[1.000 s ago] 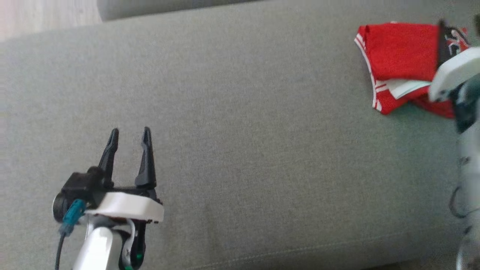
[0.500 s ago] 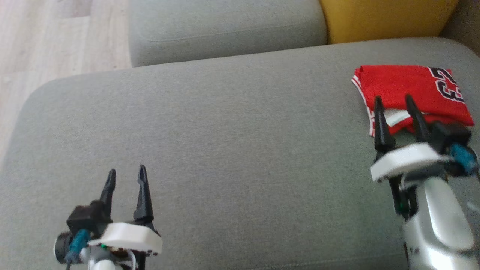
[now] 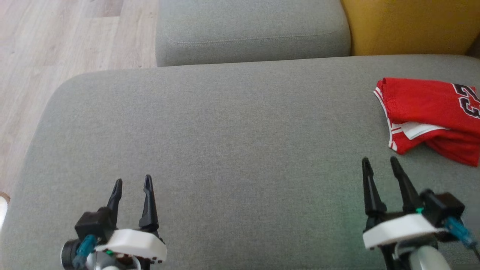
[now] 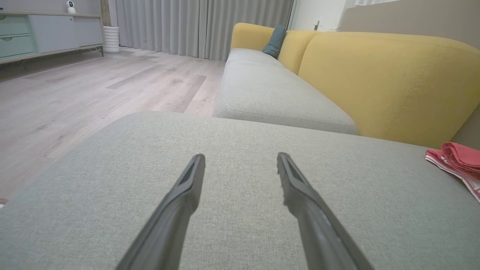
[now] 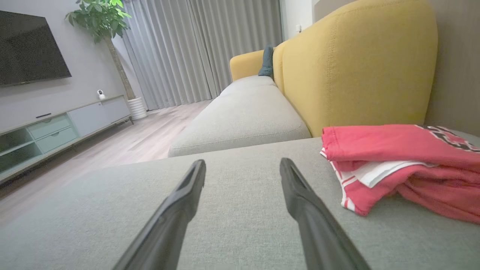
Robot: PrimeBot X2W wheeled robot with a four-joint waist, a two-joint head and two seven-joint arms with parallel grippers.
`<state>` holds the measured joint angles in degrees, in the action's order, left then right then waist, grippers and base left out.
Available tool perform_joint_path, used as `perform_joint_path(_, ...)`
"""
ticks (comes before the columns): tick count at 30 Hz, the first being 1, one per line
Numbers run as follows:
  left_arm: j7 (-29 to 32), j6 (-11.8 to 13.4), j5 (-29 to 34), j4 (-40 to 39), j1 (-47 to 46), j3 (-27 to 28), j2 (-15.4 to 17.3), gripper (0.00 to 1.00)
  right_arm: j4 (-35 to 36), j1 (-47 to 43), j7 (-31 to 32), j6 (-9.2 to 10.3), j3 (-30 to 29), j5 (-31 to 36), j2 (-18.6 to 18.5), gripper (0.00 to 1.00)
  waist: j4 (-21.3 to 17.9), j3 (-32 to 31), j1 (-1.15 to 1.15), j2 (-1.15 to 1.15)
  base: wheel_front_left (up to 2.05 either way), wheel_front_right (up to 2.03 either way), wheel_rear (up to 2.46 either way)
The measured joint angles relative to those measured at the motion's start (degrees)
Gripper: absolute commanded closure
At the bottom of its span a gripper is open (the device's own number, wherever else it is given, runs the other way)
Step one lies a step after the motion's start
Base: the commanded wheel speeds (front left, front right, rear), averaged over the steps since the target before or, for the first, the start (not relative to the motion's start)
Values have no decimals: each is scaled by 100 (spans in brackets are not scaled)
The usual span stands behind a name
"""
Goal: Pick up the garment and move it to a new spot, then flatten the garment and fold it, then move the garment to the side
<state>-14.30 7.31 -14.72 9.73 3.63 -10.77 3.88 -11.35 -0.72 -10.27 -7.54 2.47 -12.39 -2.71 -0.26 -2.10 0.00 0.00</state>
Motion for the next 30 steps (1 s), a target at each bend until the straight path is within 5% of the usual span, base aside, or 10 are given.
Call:
perform_joint_path(24, 0, 29, -34, 55, 218, -112, -26, 0, 237, -267, -82, 0, 105, -22, 4, 0, 32, 2, 0, 0, 0, 0, 0)
perform_joint_path(25, 5, 25, -33, 80, 218, -116, -27, 100, 210, -268, -85, 0, 105, -22, 4, 100, 31, 1, 0, 0, 0, 0, 0)
perform_joint_path(30, 21, 25, -35, 558, 417, -154, -35, 100, -281, -471, -82, 0, 111, -23, 8, 100, 30, 2, 0, 0, 0, 0, 0)
